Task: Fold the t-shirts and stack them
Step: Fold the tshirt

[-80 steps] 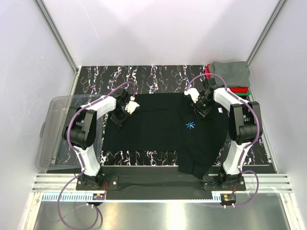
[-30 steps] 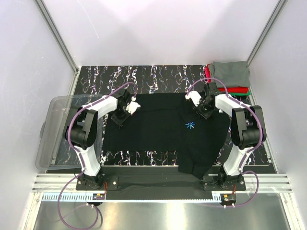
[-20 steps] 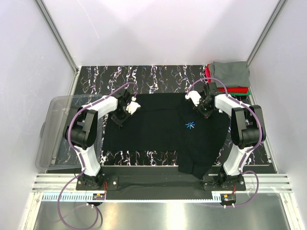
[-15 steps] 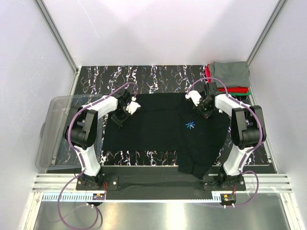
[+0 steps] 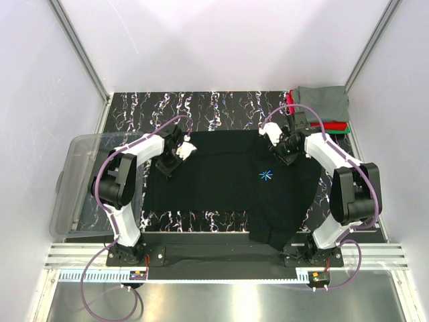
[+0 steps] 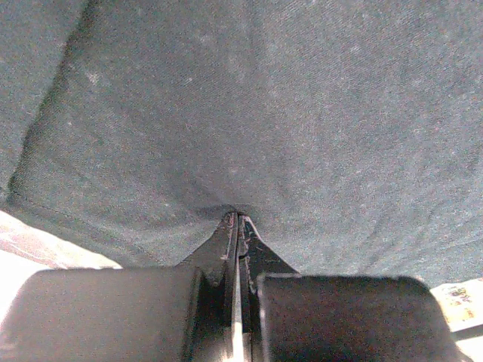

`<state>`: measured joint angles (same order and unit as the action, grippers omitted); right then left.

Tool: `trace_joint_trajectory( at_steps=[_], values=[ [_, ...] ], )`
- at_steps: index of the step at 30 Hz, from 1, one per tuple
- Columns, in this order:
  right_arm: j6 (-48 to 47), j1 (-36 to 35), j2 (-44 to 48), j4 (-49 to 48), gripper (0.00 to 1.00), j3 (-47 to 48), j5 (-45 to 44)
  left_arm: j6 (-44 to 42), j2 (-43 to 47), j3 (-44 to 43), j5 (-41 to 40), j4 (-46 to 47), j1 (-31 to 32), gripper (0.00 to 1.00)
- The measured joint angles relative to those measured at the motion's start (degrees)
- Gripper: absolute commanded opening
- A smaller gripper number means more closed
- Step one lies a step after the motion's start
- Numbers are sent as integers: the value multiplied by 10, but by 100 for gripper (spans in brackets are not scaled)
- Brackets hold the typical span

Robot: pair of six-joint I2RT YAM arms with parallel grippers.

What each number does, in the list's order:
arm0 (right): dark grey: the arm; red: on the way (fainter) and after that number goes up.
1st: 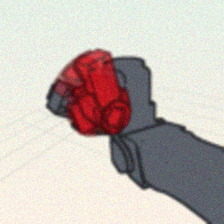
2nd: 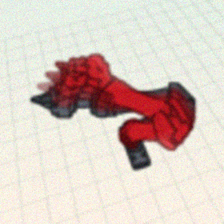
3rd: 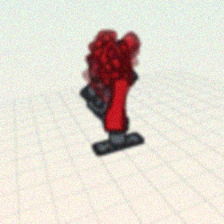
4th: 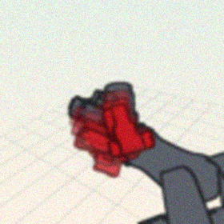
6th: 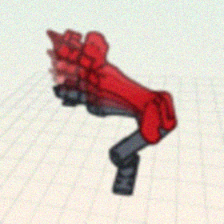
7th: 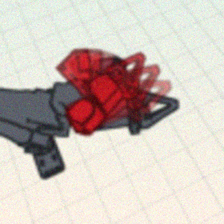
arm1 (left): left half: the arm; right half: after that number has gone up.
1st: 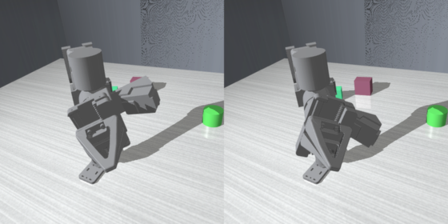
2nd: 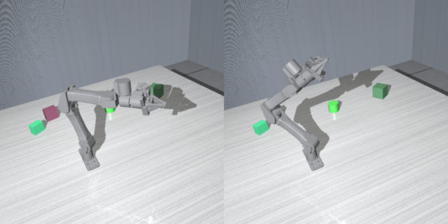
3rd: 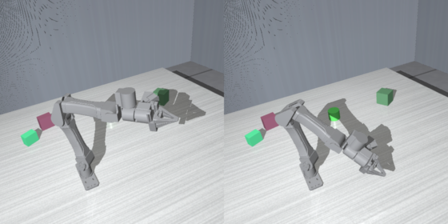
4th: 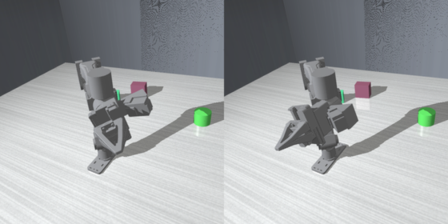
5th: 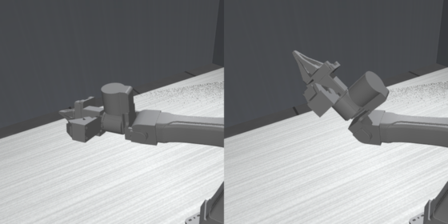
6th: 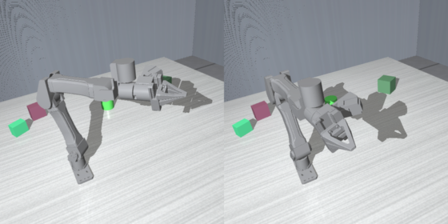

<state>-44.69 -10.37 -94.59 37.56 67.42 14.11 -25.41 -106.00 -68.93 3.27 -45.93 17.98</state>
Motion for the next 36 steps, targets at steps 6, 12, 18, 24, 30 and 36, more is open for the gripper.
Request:
trace_joint_trajectory(
  at_steps=[6, 12, 18, 24, 30, 36],
  values=[
    [-3, -43, -24, 21, 32, 0, 27, 0, 0, 0, 0, 0, 0, 0],
    [-5, -82, -57, 21, 32, 0, 36, 0, 0, 0, 0, 1, 0, 0],
    [-5, -88, -78, 12, 33, 1, 35, 0, 2, 3, 0, 3, 0, 0],
    [-4, -96, -98, -9, 33, 2, 30, 0, 3, 5, 0, 5, 0, 0],
    [-1, -98, -105, -34, 33, 4, 21, 0, 5, 8, 0, 8, 0, 0],
    [0, -98, -108, -54, 32, 4, 12, 0, 5, 8, -1, 8, 0, 0]
  ],
)
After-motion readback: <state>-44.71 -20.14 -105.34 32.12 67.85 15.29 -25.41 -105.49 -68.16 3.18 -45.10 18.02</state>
